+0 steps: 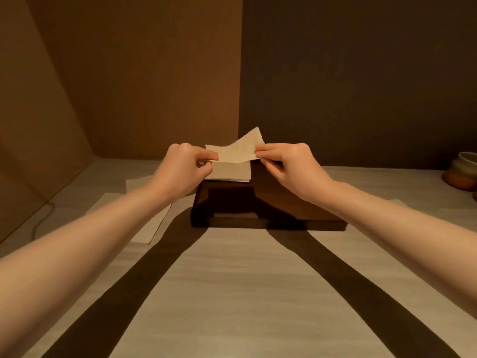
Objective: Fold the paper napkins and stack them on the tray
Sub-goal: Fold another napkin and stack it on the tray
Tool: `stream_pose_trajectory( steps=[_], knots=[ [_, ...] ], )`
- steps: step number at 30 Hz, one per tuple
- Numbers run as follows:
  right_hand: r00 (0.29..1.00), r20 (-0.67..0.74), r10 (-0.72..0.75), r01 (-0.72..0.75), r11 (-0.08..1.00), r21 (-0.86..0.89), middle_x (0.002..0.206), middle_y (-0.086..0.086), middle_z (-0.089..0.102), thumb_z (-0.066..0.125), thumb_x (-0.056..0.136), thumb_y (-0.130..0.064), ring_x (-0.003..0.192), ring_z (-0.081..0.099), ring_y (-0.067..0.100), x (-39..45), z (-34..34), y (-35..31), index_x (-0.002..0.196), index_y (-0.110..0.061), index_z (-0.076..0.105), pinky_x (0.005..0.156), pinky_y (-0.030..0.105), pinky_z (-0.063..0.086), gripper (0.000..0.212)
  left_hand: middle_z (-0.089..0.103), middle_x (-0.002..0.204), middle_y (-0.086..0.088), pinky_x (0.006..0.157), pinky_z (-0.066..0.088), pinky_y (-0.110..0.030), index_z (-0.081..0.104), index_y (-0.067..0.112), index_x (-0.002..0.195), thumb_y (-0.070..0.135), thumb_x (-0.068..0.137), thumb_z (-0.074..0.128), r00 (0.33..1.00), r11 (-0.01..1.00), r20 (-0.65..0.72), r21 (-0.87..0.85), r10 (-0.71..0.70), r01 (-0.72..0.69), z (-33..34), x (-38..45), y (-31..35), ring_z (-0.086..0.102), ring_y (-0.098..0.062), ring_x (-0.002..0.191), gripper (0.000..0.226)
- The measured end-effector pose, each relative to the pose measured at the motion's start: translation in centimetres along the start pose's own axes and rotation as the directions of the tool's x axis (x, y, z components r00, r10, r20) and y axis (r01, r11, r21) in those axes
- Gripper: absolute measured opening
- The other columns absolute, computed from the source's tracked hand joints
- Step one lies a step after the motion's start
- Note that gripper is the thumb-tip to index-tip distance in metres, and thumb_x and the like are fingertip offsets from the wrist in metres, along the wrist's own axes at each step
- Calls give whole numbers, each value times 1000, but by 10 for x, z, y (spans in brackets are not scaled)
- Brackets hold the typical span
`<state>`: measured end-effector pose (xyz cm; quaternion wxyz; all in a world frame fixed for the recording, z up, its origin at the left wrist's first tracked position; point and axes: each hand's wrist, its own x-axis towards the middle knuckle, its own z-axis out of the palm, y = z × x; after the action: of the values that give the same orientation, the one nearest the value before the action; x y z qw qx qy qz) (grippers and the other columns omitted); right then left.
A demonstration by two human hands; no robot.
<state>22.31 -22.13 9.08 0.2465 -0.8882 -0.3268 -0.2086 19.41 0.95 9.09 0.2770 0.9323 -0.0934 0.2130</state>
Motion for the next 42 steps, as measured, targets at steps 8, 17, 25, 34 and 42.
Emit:
stream_pose_trajectory(
  steps=[8,17,25,34,42],
  knots=[
    [990,139,23,1,985,-174,114,13,66,56,87,9,99,66,26,41,86,63,97,1,73,86,41,53,21,63,127,-2,99,48,-38,68,9,117,9,93,57,983,965,184,255,12,-60,66,62,-63,59,-22,115,27],
    [975,208,79,-34,977,-211,90,10,60,55,88,4,74,62,27,47,138,88,81,-4,64,68,44,54,13,68,113,-10,87,52,-44,73,16,105,11,90,56,955,939,292,341,-58,-47,97,84,-101,62,-28,103,23],
    [963,207,173,-123,965,-231,82,10,64,52,92,-9,68,59,28,50,151,88,77,-13,53,64,43,54,16,67,117,-10,89,52,-44,71,17,109,14,91,56,926,921,371,380,-68,-84,97,86,-108,63,-28,104,23],
    [959,200,199,-150,960,-235,84,9,63,52,92,-9,70,62,26,47,155,87,83,-10,58,66,41,55,11,67,99,-9,77,53,-45,63,16,89,17,92,50,902,920,429,371,-52,-124,97,83,-111,62,-29,89,13],
    [947,199,251,-192,943,-273,94,8,62,49,93,-19,91,62,27,43,153,88,93,-12,65,73,40,56,17,59,124,-8,98,44,-41,68,15,117,20,94,52,914,899,405,412,-36,-147,93,81,-104,50,-25,122,29]
  ],
)
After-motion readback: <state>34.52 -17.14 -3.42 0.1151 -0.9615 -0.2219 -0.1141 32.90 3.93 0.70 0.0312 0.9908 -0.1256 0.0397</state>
